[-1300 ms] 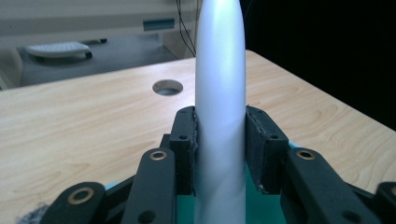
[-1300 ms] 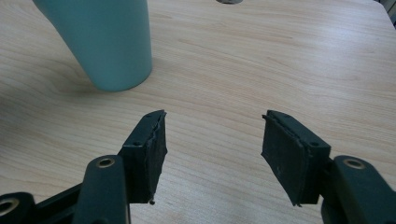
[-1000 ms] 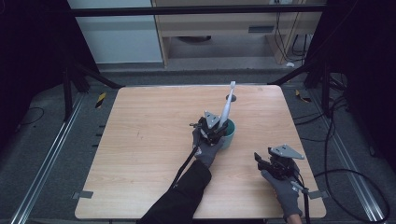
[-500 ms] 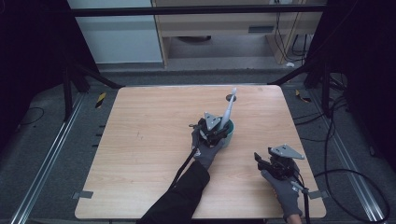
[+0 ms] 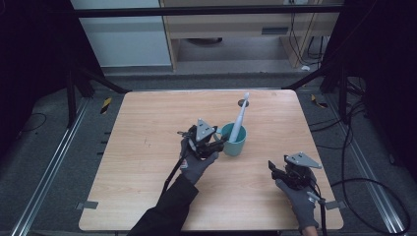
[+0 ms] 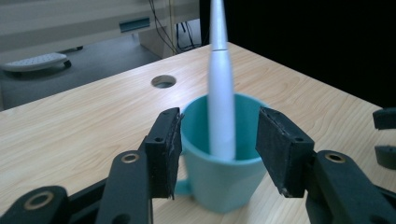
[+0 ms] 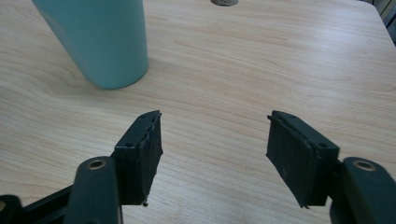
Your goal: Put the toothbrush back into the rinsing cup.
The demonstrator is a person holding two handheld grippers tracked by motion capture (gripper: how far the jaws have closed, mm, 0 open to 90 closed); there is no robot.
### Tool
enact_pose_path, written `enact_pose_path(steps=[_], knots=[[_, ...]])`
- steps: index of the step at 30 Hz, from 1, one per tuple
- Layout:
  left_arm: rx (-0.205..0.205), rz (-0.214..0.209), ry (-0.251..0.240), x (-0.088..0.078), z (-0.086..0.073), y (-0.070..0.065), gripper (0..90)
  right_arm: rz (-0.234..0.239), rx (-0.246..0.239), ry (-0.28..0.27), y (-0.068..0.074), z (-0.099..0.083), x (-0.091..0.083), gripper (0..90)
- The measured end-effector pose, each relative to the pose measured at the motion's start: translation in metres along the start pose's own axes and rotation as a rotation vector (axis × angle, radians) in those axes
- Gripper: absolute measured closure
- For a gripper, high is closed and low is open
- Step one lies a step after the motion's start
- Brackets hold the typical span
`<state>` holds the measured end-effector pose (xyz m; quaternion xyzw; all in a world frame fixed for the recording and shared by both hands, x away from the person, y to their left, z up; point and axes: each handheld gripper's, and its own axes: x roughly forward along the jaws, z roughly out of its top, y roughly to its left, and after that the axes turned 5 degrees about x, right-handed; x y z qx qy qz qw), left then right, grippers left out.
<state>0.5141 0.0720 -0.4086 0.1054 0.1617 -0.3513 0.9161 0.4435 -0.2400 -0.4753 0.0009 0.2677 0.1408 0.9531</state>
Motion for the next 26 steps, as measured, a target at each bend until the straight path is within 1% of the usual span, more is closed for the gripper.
enact_pose_path(steps=[2,4,5,7,8,10,13,17,19,21,22,25,26], knots=[[-0.015,-0.002,0.016,-0.008,-0.003,0.008,49.5,-0.006,-0.010,-0.002,-0.001,-0.001,0.001,33.9],[-0.014,0.010,0.033,-0.015,-0.006,0.016,49.3,-0.006,-0.009,-0.003,-0.001,-0.001,0.001,33.2],[-0.023,0.005,0.049,-0.019,-0.009,0.022,49.3,-0.006,-0.009,-0.004,-0.001,-0.001,0.001,32.8],[-0.040,0.006,0.061,-0.025,-0.012,0.030,49.3,-0.004,0.002,-0.002,0.000,0.000,0.000,32.2],[-0.048,0.007,0.074,-0.028,-0.014,0.034,49.1,-0.007,-0.003,-0.007,-0.001,0.000,0.000,32.0],[-0.050,0.014,0.095,-0.035,-0.018,0.041,48.6,-0.010,-0.003,-0.008,-0.002,0.000,0.000,31.3],[-0.038,0.028,0.116,-0.047,-0.026,0.048,47.9,-0.011,0.007,-0.008,-0.003,0.000,-0.001,30.8],[-0.024,0.035,0.151,-0.064,-0.042,0.058,46.9,-0.014,0.009,-0.005,-0.004,-0.001,-0.001,30.5],[-0.031,0.034,0.173,-0.072,-0.052,0.064,46.6,-0.016,0.010,-0.004,-0.004,-0.001,0.000,30.3],[-0.042,0.042,0.179,-0.081,-0.062,0.069,46.4,-0.019,0.008,0.002,-0.004,-0.002,0.000,30.1],[-0.049,0.049,0.179,-0.085,-0.067,0.071,46.4,-0.021,0.004,0.001,-0.004,-0.002,0.001,30.0],[-0.047,0.073,0.209,-0.092,-0.079,0.078,46.2,-0.017,0.008,0.008,-0.004,-0.002,0.002,29.4],[-0.053,0.078,0.215,-0.095,-0.082,0.081,46.2,-0.016,0.002,0.009,-0.004,-0.002,0.002,29.1]])
